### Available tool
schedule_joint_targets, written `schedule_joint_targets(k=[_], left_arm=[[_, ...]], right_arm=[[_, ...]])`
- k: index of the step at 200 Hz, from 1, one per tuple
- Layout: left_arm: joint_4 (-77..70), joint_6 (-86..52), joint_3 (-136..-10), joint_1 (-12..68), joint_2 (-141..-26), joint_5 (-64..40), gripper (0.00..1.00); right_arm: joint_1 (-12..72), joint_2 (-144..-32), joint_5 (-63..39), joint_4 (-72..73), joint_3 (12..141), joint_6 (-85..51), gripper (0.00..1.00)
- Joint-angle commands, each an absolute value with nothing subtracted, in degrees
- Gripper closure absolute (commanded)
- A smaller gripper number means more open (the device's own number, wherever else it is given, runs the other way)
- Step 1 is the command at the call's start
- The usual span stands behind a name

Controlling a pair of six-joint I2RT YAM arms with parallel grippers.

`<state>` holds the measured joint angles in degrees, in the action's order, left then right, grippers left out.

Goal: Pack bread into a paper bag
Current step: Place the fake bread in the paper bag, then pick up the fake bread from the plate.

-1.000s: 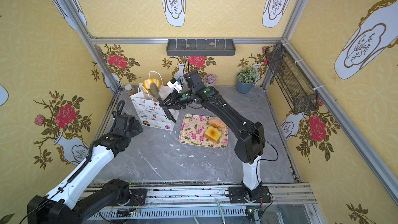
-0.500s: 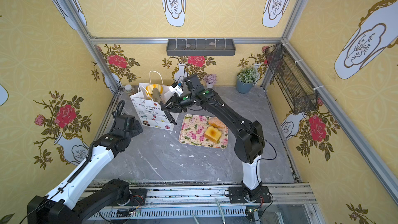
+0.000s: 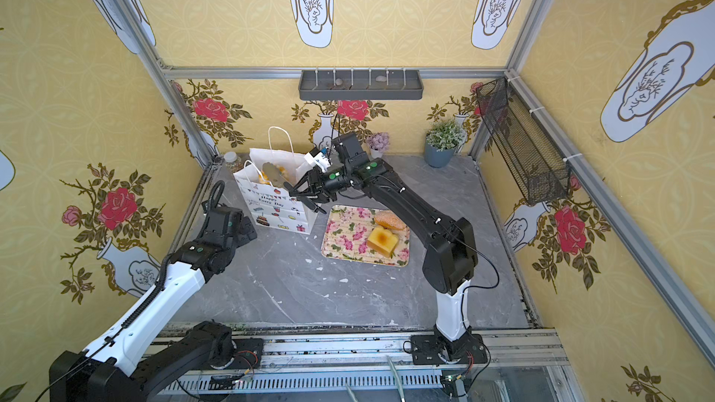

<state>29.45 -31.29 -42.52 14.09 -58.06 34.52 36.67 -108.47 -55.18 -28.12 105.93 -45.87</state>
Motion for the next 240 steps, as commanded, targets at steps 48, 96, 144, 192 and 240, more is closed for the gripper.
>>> schedule_joint_targets(k=[48, 96, 144, 192, 240], left_arm=[[28.2, -31.9, -42.6, 14.0, -58.6, 34.2, 0.01], [27.6, -31.9, -42.5, 14.0, -59.2, 33.3, 0.01], [27.2, -32.0, -41.9, 14.0, -59.2, 32.9, 0.01], [25.8, -32.3, -42.1, 14.0, -60.2, 30.7, 0.01], [25.4, -32.8, -42.0, 14.0, -60.4, 29.4, 0.01]], right_arm=[[34.1, -102.7, -54.5, -30.8, 105.6, -42.3, 0.60], [28.6, -91.6, -52.9, -32.9, 90.3, -41.4, 0.60], [22.0, -76.9, -51.1, -36.9, 70.6, -41.6, 0.60], [17.1, -66.2, -52.0, -44.9, 57.9, -40.0, 0.59], [12.6, -61.0, -54.4, -56.5, 51.1, -36.5, 0.59]])
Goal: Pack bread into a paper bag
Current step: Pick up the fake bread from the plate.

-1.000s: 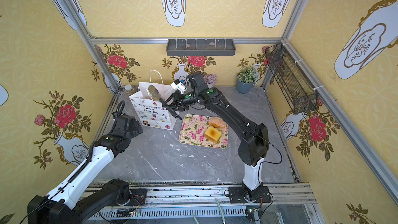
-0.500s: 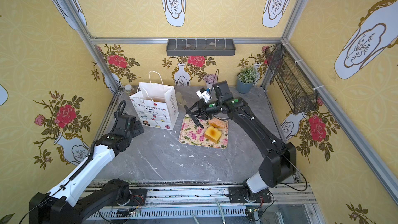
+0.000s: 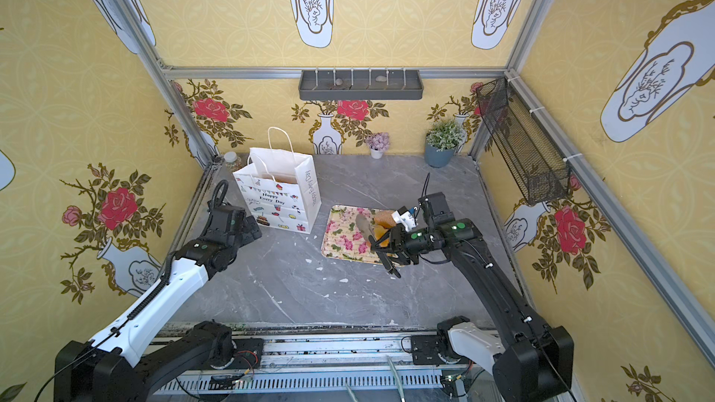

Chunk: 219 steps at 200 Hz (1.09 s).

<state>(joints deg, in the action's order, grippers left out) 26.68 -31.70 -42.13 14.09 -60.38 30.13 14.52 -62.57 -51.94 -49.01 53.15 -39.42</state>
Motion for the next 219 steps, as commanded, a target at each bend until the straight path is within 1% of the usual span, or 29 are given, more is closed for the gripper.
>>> schedule_joint_targets(k=[1, 21, 45, 91, 154, 219], left_arm=[[25.4, -32.8, -42.0, 14.0, -60.4, 29.4, 0.01], [25.6, -32.9, -41.8, 14.0, -60.2, 29.4, 0.01], [26.0, -32.8, -41.7, 14.0, -59.8, 29.5, 0.01], [25.9, -32.7, -41.3, 14.1, -59.5, 29.8, 0.01], [25.4, -32.4, -41.6, 14.0, -60.9, 29.5, 0.01], [25.0, -32.0, -41.7, 14.0, -61.7, 29.4, 0.01]], right_arm=[[12.4, -61.0, -54.5, -56.7, 51.0, -36.5, 0.59], [10.6, -60.6, -54.2, -61.4, 49.6, -34.9, 0.59], [10.0, -60.1, -54.6, -63.1, 48.5, -35.2, 0.59], [7.9, -60.3, -54.4, -71.5, 49.8, -30.8, 0.58], [3.5, -58.9, -54.9, -69.0, 47.3, -32.8, 0.58], [1.8, -58.1, -50.8, -71.2, 46.0, -31.1, 0.56]])
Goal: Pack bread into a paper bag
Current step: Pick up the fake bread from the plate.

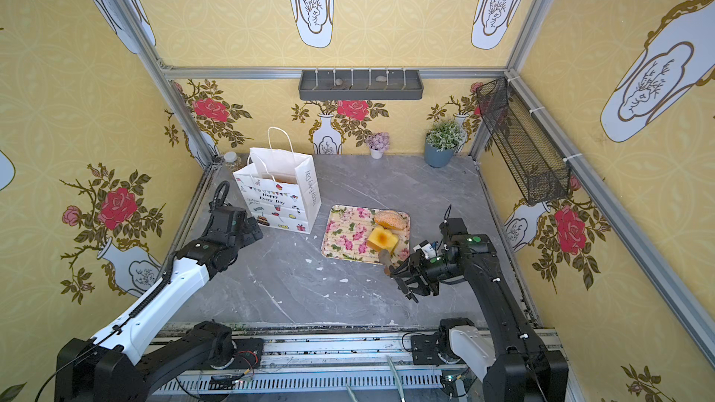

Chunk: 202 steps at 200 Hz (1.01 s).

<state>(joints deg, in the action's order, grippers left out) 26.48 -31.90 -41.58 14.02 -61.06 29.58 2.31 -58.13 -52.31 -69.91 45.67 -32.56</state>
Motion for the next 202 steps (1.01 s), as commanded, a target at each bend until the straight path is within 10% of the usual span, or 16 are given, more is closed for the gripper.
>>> schedule_joint_targets(k=[1, 155, 202], left_arm=[[25.0, -32.0, -41.7, 14.0, -61.6, 29.4, 0.01], [24.7, -32.1, -42.2, 14.0, -62.7, 29.1, 0.01], [25.1, -32.3, -41.8, 14.0, -62.0, 29.5, 0.01]], right_arm=[[1.8, -58.2, -50.7, -71.2, 46.0, -31.1, 0.57], [0.0, -64.3, -51.8, -57.2, 42.3, -32.9, 0.56], [0.0, -65.5, -51.7, -56.3, 42.2, -32.4, 0.69]])
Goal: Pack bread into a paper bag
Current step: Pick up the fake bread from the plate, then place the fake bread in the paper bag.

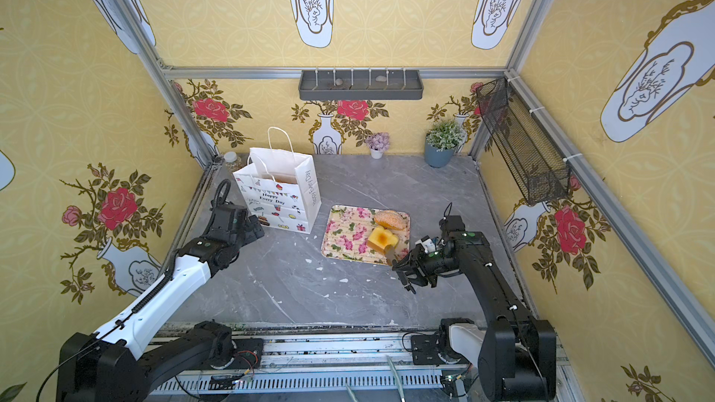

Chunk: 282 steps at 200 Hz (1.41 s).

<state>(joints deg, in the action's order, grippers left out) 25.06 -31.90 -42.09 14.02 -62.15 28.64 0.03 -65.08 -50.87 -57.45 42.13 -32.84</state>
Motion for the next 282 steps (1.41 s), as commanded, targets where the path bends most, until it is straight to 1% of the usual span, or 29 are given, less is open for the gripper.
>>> schedule_joint_targets(k=[1, 30, 39, 67, 109, 143, 171, 200, 241, 282], left_arm=[[25.1, -32.3, -41.8, 14.0, -62.0, 29.6, 0.01], [25.0, -32.4, -42.0, 14.0, -62.3, 29.3, 0.01], [25.1, -32.4, -42.1, 14.0, -62.4, 29.3, 0.01], [25.0, -32.4, -42.1, 14.0, -62.4, 29.5, 0.01], [25.0, -32.7, -42.0, 14.0, -62.8, 29.3, 0.01], [24.9, -32.7, -42.3, 14.1, -62.9, 29.2, 0.01], [25.2, -32.7, -42.8, 14.0, -63.0, 29.3, 0.01], [25.3, -32.4, -43.0, 14.1, -63.4, 29.4, 0.01], [26.0, -32.1, -43.9, 14.1, -63.7, 29.8, 0.01], [26.7, -32.0, -44.3, 14.0, -64.2, 30.3, 0.01]], right_arm=[[0.0, -65.5, -51.7, -56.3, 42.2, -32.4, 0.69], [0.0, -66.0, -51.3, -56.1, 42.2, -32.2, 0.77], [0.0, -66.1, -51.5, -56.2, 42.3, -32.2, 0.82], [0.0, -65.9, -52.0, -56.5, 43.5, -32.0, 0.91], [0.2, -63.4, -53.5, -55.1, 48.5, -32.7, 0.94], [0.7, -63.3, -54.3, -54.1, 52.8, -32.4, 1.00], [1.0, -64.2, -54.8, -52.8, 56.9, -33.0, 1.00], [3.4, -65.6, -54.2, -50.2, 61.3, -33.1, 1.00], [11.6, -71.5, -52.1, -42.9, 67.6, -35.2, 1.00], [17.6, -79.4, -53.2, -35.3, 75.4, -36.6, 1.00]])
